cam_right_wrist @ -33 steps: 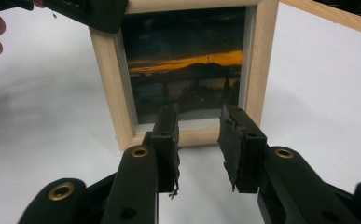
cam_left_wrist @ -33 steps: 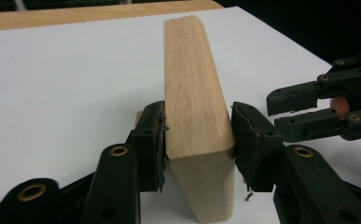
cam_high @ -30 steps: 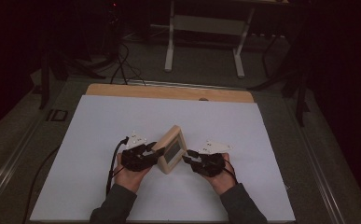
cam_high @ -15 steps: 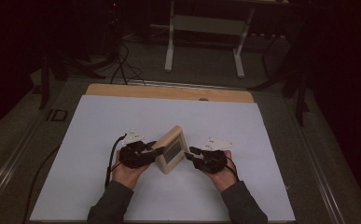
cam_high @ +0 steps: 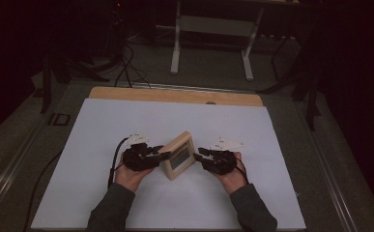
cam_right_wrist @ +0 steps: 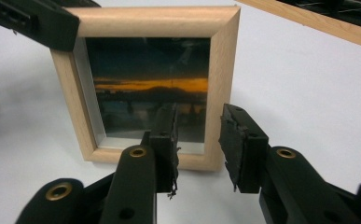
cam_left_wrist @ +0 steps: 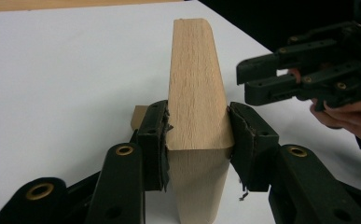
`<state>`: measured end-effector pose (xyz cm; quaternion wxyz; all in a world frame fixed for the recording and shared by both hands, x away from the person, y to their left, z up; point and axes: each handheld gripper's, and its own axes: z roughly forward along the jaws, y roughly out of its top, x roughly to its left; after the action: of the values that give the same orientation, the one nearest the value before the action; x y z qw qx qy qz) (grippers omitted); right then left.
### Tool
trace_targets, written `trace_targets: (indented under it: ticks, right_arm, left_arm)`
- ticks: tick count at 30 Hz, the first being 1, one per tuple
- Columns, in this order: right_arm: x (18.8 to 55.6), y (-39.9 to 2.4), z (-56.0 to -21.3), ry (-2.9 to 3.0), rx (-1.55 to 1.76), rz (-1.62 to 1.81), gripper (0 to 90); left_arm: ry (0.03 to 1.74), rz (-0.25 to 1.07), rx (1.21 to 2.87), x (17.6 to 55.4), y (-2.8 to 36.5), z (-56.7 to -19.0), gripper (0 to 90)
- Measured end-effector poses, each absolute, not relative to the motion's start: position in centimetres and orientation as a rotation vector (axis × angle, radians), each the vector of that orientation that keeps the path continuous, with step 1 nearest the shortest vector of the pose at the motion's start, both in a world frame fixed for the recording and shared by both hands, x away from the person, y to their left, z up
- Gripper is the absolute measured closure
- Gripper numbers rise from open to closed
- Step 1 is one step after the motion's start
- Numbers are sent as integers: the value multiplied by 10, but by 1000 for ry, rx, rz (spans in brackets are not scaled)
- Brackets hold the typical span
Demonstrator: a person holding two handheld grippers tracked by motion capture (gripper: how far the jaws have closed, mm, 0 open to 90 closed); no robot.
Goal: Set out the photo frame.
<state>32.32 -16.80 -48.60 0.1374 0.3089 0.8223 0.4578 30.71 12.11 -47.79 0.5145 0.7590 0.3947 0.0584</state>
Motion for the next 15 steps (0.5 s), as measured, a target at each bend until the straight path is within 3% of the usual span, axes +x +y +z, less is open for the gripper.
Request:
trace_targets:
  ticks: [4,15]
  right_arm:
    - [326,-170,-484,2376,903,1337,638]
    - [336,-166,-480,2379,927,1362,472]
  left_arm:
    - [921,104,1814,312,125,-481,606]
    - [868,99,1823,317,127,-483,604]
